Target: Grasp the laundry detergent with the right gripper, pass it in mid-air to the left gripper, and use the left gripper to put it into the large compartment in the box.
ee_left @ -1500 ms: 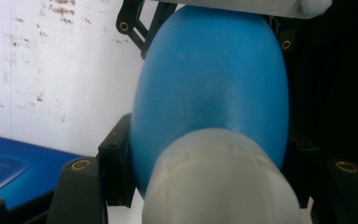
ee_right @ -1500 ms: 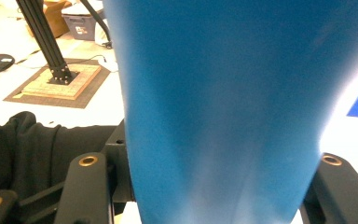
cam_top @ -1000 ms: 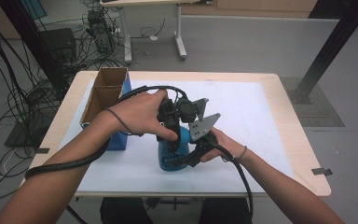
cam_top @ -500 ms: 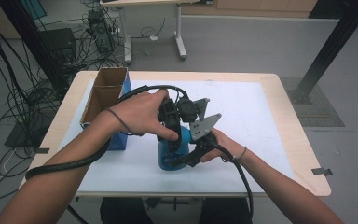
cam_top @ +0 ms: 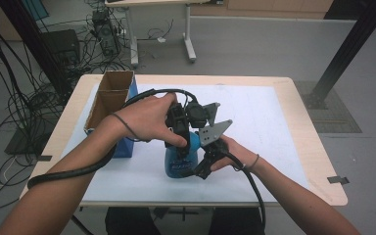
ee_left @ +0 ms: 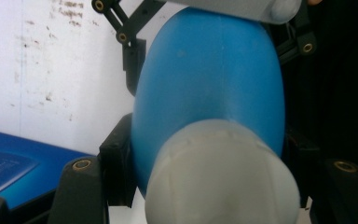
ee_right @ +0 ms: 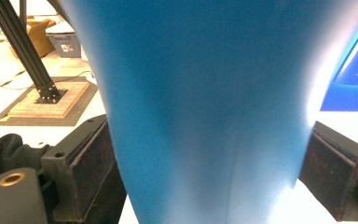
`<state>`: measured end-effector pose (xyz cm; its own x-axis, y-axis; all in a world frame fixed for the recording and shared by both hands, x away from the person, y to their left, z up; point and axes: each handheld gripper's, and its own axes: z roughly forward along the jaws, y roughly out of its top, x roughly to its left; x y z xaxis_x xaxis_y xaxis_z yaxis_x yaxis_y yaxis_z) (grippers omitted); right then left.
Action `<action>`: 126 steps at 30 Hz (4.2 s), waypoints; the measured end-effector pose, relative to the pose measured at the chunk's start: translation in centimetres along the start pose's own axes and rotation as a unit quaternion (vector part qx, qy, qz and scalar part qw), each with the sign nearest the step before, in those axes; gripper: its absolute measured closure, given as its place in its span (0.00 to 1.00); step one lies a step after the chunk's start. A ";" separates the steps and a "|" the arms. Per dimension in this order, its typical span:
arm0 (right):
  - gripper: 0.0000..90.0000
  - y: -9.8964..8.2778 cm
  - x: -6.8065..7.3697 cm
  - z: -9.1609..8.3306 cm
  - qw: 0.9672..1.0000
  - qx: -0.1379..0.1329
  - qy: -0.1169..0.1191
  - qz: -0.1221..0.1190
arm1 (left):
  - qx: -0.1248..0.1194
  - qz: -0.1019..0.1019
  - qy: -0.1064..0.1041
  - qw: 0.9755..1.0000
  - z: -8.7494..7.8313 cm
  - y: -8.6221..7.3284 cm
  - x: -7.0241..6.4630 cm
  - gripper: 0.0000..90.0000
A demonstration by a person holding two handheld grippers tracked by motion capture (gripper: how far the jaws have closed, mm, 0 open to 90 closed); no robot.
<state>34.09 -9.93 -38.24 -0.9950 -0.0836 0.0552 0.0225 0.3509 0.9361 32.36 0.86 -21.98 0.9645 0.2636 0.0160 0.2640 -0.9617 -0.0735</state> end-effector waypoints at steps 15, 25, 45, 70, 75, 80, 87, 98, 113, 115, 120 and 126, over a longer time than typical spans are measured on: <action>0.09 0.0 0.1 -2.3 1.000 0.007 -0.021 0.001 | 0.002 -0.008 0.000 1.000 0.0 -0.1 0.2 0.41; 0.06 -0.4 0.2 -4.5 0.998 0.056 -0.038 0.015 | 0.001 -0.014 -0.002 1.000 -0.1 -0.1 0.2 0.41; 0.06 -2.6 -1.0 -12.3 0.935 0.308 -0.136 0.110 | -0.003 -0.014 0.006 1.000 -0.8 -0.6 0.1 0.41; 0.12 -4.2 -4.1 -16.1 0.821 0.465 -0.221 0.249 | -0.002 -0.036 0.003 0.999 -1.5 -1.5 0.9 0.41; 0.11 -3.6 -4.0 -15.9 0.827 0.455 -0.216 0.249 | -0.004 -0.042 0.001 0.999 -1.5 -1.7 1.1 0.41; 0.11 -3.6 -3.7 -15.6 0.831 0.446 -0.217 0.253 | -0.010 -0.048 0.004 0.999 -1.6 -1.8 1.2 0.41; 0.11 -3.7 -3.4 -15.2 0.836 0.435 -0.218 0.254 | -0.021 -0.067 0.006 0.997 -2.2 -1.9 1.8 0.41; 0.11 -3.7 -3.7 -15.5 0.837 0.429 -0.223 0.256 | -0.034 -0.141 0.024 0.989 -4.8 -1.9 2.9 0.41; 0.11 -3.7 -3.9 -15.4 0.843 0.420 -0.218 0.256 | -0.063 -0.243 0.037 0.967 -8.3 -3.6 5.8 0.41; 0.11 -3.7 -3.9 -15.4 0.844 0.417 -0.216 0.260 | -0.065 -0.255 0.038 0.964 -8.6 -3.8 6.2 0.41; 0.11 -3.7 -4.0 -15.3 0.845 0.416 -0.217 0.258 | -0.079 -0.282 0.033 0.956 -10.1 -4.8 7.4 0.42; 0.11 -3.7 -4.0 -15.3 0.844 0.416 -0.217 0.258 | -0.085 -0.304 0.038 0.948 -11.2 -5.7 8.3 0.42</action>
<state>39.47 -25.18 -36.65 -0.8196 0.5675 0.0790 0.5676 0.7851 0.2480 38.86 7.71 -10.23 0.6296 0.7731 0.0765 0.7617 -0.6337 0.1350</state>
